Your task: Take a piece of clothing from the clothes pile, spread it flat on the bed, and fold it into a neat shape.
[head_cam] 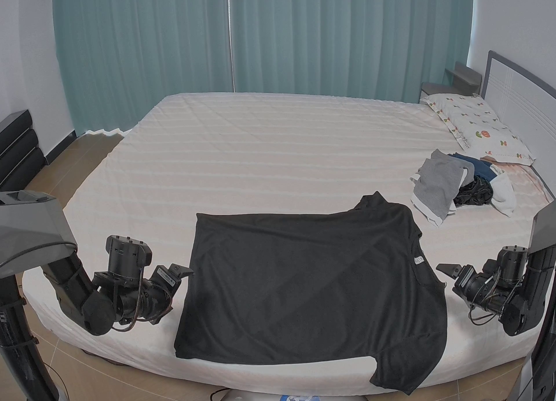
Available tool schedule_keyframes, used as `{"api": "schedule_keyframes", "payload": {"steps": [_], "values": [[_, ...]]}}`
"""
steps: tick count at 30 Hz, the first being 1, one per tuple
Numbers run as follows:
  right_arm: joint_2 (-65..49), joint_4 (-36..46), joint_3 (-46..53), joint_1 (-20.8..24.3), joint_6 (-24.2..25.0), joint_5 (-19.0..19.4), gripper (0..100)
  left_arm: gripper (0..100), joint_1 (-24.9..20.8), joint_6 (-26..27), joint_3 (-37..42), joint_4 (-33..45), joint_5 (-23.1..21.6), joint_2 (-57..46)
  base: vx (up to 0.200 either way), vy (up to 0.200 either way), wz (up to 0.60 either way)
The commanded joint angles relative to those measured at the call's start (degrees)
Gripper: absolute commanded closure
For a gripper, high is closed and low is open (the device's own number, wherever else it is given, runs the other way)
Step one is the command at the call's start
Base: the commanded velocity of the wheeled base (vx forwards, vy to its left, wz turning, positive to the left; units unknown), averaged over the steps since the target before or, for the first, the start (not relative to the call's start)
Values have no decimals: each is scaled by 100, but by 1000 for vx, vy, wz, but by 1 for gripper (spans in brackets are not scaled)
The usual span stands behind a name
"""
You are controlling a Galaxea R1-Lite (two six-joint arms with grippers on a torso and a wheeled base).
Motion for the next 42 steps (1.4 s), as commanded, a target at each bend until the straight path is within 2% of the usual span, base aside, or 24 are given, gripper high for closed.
{"api": "schedule_keyframes", "payload": {"steps": [1, 6, 14, 29, 34, 37, 41, 42], "values": [[195, -74, 305, -199, 92, 158, 0, 0, -205, -24, 446, -308, -50, 122, 0, 0, 0], [178, -74, 375, -401, 75, 368, 0, 0, -196, -33, 622, -800, -50, 218, 0, 0, 0], [230, -74, 313, -471, 84, 386, 0, 0, -205, -59, 569, -853, -50, 192, 0, 0, 0], [362, -74, 313, -410, 40, 395, 0, 0, -267, -147, 516, -862, -41, 210, 0, -200, 0], [389, -74, 357, -348, 31, 395, 0, 0, -258, -103, 586, -870, 3, 183, 0, 0, 0], [424, -74, 392, -287, 13, 386, 0, 0, -135, 125, 762, -879, 3, 78, 0, 0, 0], [433, -74, 401, -269, -4, 386, 0, 0, 164, 925, 1096, -888, -102, 43, 0, 0, 0], [433, -74, 401, -269, -13, 386, 0, 0, 181, 987, 1123, -888, -120, 51, 0, 0, 0]]}}
